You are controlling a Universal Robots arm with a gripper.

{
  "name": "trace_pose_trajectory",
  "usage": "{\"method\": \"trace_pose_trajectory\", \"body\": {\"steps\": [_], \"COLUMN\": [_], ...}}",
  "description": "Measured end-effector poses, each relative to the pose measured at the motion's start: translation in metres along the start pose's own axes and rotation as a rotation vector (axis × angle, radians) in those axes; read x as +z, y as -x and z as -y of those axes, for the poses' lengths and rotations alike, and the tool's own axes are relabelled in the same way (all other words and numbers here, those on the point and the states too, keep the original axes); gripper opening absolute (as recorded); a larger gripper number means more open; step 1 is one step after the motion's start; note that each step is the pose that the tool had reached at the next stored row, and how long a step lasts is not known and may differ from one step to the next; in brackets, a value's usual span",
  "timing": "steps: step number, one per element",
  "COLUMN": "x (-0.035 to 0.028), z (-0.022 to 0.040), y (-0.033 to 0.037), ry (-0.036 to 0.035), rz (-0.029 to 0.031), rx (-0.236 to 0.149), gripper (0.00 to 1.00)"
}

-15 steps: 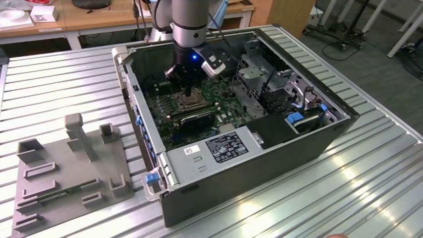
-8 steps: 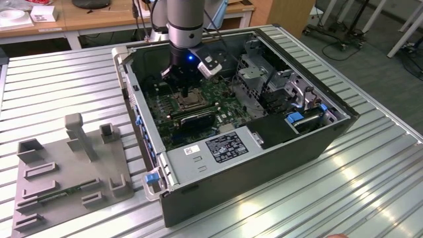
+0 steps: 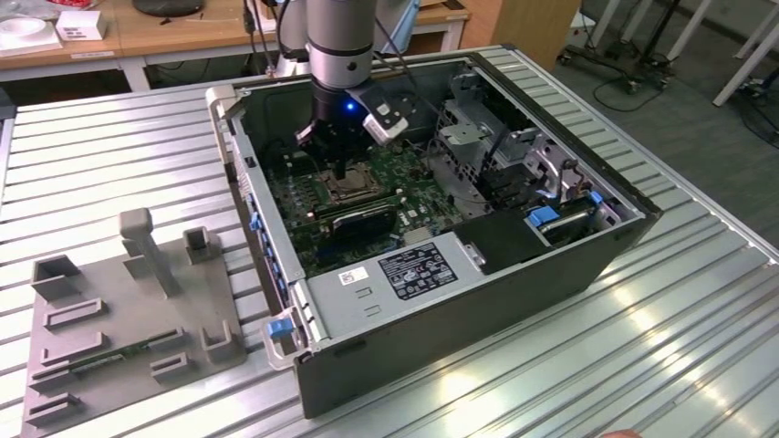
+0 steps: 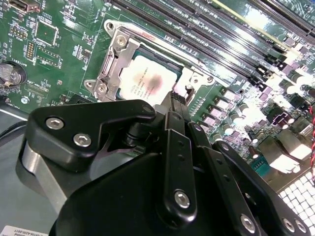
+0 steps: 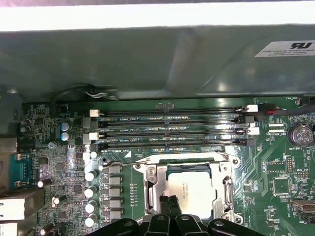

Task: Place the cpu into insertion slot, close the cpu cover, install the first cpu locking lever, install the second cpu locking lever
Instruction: 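Install the first cpu locking lever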

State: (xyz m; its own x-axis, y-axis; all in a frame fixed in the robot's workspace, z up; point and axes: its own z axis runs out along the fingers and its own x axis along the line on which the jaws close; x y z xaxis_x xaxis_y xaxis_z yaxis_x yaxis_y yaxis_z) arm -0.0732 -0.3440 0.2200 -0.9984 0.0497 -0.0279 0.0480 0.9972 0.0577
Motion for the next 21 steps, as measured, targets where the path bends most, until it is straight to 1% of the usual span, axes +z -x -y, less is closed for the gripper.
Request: {"method": "trace_pose_trajectory", "body": {"steps": [1,3,9,13,21], "x": [0.0000,-0.0001,-0.0001,-0.0002,-0.0004], "z": [0.0000,0.0001,0.0002,0.0003,0.0007], "y": [-0.0001,-0.0028,-0.0030,-0.0049,-0.0136], "ry": [0.0000,0.0000,0.0000,-0.0001,0.0000], "rz": [0.0000,0.0000,-0.0001,0.0000,0.0005], "rx": [0.000,0.000,0.000,0.000,0.000], "gripper": [0.11,0.11,0.11,0.11,0.11]}}
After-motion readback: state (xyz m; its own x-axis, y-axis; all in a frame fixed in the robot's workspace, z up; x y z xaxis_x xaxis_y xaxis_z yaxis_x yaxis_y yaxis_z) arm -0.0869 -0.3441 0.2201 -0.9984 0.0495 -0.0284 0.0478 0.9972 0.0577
